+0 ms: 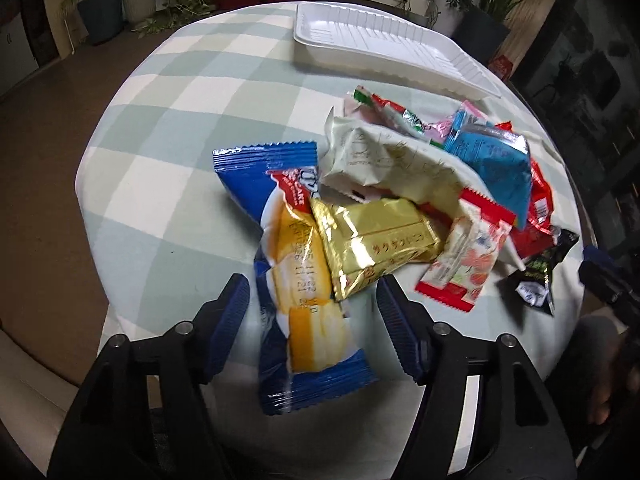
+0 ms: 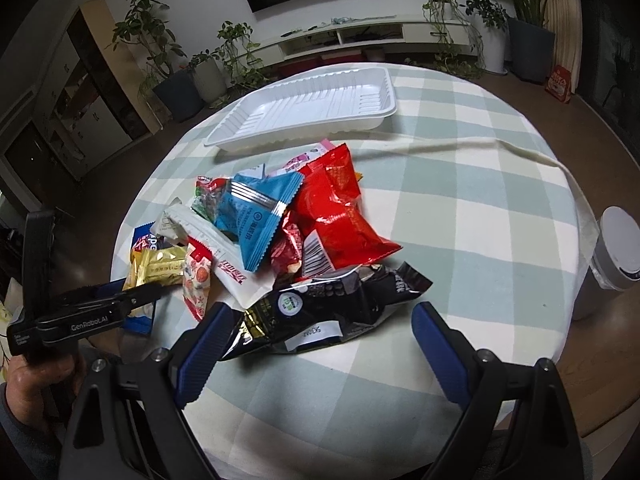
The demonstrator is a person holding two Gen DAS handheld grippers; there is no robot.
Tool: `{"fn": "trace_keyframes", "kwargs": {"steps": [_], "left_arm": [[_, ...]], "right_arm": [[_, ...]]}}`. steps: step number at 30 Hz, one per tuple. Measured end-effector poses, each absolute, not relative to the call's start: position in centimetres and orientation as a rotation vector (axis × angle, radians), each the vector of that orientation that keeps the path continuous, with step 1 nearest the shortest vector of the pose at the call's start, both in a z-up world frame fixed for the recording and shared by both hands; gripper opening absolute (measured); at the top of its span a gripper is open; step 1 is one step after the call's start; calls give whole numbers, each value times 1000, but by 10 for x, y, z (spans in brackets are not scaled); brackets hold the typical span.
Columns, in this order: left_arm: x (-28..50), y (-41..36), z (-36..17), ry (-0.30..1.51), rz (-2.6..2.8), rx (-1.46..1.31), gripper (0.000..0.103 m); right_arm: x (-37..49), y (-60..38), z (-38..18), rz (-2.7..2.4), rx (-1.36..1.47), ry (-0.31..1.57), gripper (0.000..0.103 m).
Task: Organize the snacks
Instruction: 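Grasp the blue-and-white cake bar with the left gripper while the right gripper approaches the black chip bag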
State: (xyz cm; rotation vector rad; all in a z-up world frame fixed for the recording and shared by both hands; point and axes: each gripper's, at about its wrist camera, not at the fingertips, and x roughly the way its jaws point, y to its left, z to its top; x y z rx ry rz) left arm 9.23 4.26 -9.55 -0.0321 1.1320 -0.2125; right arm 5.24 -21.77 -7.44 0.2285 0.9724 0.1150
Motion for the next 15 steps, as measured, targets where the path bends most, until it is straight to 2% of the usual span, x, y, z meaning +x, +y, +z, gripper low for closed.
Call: {"fn": "trace_keyframes", "kwargs": {"steps": [5,11,13,15], "left_arm": [[96,55,-95,1130,-227,-16,40],[105,58,-98,1109,-194,40,39],[103,59,-98,1098,-192,41,37],[101,64,-98,1093,-200,17,30]], "right_arm": [[51,-222,-75,105,195,946,94],[48,-218,-76,108,149,947,94],[49,-217,-77,130,206,951,94],[51,-217,-81,126,266,974,94]]}}
